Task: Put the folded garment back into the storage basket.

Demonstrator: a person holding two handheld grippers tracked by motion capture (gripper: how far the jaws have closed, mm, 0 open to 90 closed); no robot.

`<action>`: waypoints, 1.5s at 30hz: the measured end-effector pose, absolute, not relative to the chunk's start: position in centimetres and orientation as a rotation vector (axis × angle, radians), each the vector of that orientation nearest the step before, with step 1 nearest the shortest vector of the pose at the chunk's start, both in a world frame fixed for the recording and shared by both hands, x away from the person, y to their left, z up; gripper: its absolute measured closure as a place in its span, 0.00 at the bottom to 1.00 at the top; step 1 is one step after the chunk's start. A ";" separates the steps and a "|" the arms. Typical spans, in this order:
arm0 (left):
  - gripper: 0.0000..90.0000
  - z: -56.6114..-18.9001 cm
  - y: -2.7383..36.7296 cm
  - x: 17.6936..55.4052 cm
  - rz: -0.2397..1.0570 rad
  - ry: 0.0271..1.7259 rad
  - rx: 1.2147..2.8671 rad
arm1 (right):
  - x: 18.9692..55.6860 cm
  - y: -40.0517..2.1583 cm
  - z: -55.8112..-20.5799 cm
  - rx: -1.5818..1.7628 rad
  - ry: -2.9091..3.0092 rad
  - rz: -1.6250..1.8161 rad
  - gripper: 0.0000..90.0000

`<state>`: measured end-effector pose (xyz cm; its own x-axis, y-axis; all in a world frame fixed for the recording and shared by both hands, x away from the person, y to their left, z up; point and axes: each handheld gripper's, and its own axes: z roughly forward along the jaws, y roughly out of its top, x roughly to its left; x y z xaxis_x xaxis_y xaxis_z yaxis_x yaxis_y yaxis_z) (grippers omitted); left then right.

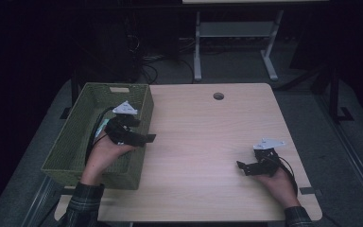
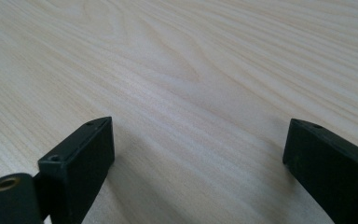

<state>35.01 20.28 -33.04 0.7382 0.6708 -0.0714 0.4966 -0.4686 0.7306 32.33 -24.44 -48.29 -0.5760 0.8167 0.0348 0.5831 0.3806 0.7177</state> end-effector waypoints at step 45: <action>0.15 -41.0 9.0 33.5 0.284 0.671 2.286 | 32.3 -24.4 -48.3 1.225 2.320 1.006 0.09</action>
<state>33.49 9.00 -41.05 0.8398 0.5428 0.0070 0.3825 -0.6010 0.7018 32.33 -24.44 -48.29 -0.5757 0.8170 0.0344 0.5834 0.3809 0.7173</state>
